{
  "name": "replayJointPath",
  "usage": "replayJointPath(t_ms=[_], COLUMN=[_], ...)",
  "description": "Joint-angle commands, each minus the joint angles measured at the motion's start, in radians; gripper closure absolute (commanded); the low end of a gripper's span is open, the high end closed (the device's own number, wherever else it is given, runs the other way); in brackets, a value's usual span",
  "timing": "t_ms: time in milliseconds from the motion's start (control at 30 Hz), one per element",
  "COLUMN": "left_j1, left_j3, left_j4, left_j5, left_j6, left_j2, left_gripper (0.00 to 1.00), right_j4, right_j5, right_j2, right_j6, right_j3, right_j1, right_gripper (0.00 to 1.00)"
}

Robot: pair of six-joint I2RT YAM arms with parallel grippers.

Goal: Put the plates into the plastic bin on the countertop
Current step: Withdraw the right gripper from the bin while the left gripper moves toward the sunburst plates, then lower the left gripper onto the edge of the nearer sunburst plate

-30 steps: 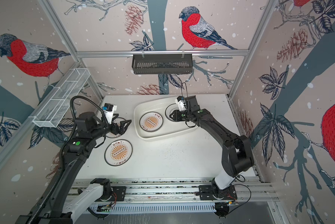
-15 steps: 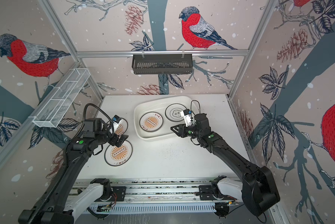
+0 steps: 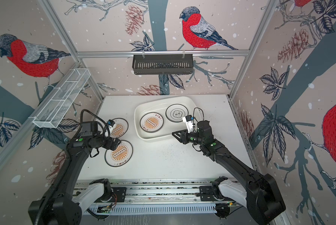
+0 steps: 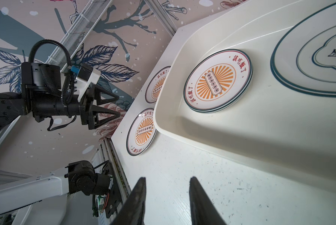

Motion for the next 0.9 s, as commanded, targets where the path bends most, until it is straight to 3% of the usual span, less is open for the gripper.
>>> replayJointPath(t_ms=[0,200,400,533,867], left_j1=[0.038,0.069,0.071,0.076,0.088], left_j3=[0.005,-0.030,-0.043,-0.055,-0.063], left_j4=[-0.008,0.035,0.059,0.111,0.170], left_j5=[0.035,0.026,-0.019,-0.066,-0.056], left_j6=[0.016,0.091,0.104,0.091,0.118], left_j2=[0.031,0.089,0.165,0.218,0.294], left_gripper=[0.11,0.12,0.06,0.08,0.12], right_j4=[0.055,0.074,0.079,0.105,0.112], right_j5=[-0.023,-0.041,-0.039,-0.051,-0.054], right_j2=[-0.005,0.008,0.002,0.018,0.022], right_j6=[0.010,0.015,0.019,0.031,0.030], right_j3=[-0.006,-0.007,-0.021,-0.031,-0.040], right_j1=[0.000,0.003,0.002,0.003,0.004], right_gripper=[0.61,0.62,0.62,0.62,0.63])
